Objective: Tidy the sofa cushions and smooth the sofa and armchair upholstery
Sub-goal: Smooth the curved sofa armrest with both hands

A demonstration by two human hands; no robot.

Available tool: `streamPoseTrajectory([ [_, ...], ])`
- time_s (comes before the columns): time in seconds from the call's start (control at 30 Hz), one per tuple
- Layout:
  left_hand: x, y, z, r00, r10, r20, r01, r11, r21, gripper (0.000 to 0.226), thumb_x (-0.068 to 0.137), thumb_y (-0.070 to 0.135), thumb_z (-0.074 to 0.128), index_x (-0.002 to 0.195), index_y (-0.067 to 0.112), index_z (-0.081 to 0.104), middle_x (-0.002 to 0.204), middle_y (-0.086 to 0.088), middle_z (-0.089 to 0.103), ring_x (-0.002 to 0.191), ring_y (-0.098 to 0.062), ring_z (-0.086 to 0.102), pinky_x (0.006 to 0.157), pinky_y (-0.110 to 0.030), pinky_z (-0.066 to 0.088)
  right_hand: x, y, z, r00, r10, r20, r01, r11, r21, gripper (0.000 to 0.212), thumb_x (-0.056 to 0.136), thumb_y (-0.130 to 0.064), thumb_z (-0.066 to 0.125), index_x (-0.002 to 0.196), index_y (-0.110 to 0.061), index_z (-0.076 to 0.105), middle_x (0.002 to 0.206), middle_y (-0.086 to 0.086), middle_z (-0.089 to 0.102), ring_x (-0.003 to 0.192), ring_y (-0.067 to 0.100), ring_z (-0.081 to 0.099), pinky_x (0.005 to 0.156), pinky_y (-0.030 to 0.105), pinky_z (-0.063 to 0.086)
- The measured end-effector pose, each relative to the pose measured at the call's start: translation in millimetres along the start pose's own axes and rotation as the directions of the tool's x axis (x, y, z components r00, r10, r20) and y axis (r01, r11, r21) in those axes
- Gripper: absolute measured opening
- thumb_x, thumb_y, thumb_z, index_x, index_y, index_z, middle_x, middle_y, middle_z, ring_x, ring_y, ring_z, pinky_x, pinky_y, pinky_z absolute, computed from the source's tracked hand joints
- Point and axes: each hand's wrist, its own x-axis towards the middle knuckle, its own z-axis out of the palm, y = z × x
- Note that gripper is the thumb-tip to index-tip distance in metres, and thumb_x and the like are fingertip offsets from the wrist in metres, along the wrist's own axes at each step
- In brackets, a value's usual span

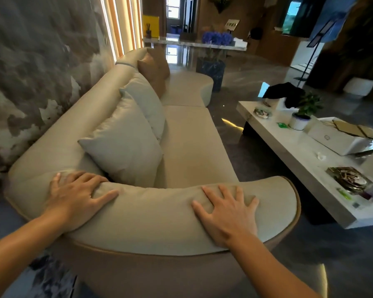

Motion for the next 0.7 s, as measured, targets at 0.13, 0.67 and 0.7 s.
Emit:
streamPoseTrajectory([
  [0.13, -4.4, 1.4, -7.3, 0.998, -0.02, 0.055, 0.021, 1.0, -0.011, 0.079, 0.073, 0.081, 0.009, 0.125, 0.045, 0.054, 0.139, 0.019, 0.05, 0.138, -0.014, 0.03, 0.117, -0.056, 0.007, -5.1, -2.4, 1.0, 0.999, 0.051, 0.015, -0.051, 0.999, -0.007, 0.077, 0.076, -0.082, -0.005, 0.147, -0.055, 0.01, 0.163, -0.006, 0.019, 0.148, 0.032, 0.007, 0.109, 0.067, -0.002],
  [0.67, -113.6, 151.6, -230.3, 0.828, 0.082, 0.554, -0.278, 0.919, 0.279, 0.048, 0.091, 0.044, 0.046, 0.127, 0.014, 0.058, 0.128, -0.009, 0.06, 0.108, -0.031, 0.059, 0.087, -0.04, 0.049, -162.6, -23.3, -213.7, 0.74, 0.109, 0.664, -0.15, 0.989, 0.006, 0.044, 0.099, -0.039, 0.047, 0.113, -0.002, 0.065, 0.121, 0.018, 0.067, 0.098, 0.035, 0.066, 0.095, 0.042, 0.051],
  [0.7, -134.3, 170.3, -255.0, 0.838, 0.132, 0.53, -0.318, 0.907, 0.277, 0.047, 0.09, 0.044, 0.046, 0.125, 0.014, 0.058, 0.126, -0.009, 0.061, 0.105, -0.031, 0.059, 0.082, -0.039, 0.048, -191.4, -17.9, -238.7, 0.757, 0.115, 0.644, -0.177, 0.984, 0.033, 0.041, 0.098, -0.038, 0.047, 0.104, -0.002, 0.067, 0.113, 0.019, 0.071, 0.088, 0.033, 0.068, 0.091, 0.04, 0.053],
])
